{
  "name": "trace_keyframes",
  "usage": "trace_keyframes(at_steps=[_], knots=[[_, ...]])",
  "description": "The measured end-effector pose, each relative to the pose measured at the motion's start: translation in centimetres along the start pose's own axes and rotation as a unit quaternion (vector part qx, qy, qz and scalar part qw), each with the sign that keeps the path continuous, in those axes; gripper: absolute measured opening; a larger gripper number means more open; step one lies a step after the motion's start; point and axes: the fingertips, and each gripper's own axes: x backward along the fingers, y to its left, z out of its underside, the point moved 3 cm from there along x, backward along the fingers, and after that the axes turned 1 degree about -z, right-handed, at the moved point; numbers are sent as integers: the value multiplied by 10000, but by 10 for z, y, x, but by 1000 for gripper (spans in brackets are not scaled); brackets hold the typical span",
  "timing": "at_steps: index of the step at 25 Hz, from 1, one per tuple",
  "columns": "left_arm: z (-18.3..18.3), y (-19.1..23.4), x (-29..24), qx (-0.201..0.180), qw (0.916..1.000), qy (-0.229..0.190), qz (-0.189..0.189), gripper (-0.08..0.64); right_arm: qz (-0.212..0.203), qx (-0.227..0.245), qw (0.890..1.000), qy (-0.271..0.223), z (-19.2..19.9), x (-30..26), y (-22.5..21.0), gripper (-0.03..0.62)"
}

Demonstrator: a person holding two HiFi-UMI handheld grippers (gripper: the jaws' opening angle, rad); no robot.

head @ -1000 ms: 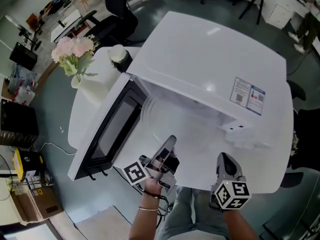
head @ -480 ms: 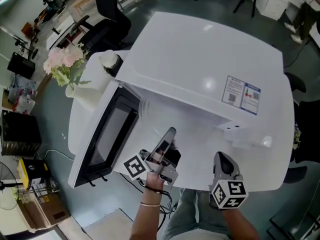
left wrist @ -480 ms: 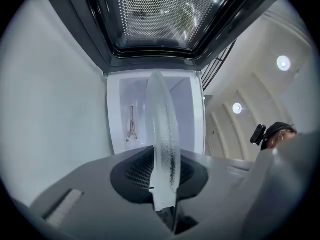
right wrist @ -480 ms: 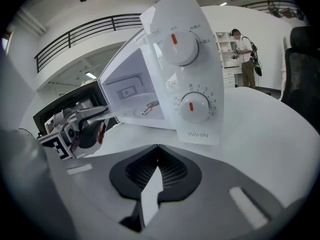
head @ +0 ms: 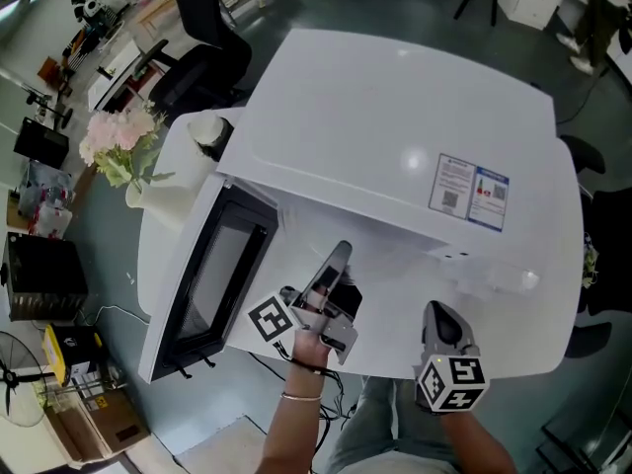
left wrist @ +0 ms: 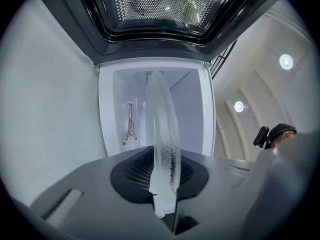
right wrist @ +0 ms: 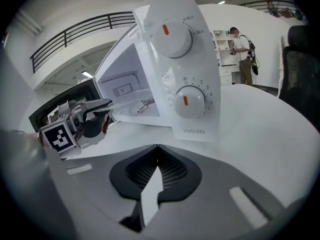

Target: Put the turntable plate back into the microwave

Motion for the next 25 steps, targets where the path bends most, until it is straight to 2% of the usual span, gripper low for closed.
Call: trace_keyframes(at_steps=[10,25], knots=[[-6,0,-28,3,10000,34,27,40,-32,50,9999,114,3,-3,2,11],[-17,12,-59,2,9996,10,-290,44,-176,145,9994,262,6,-6,4,11]])
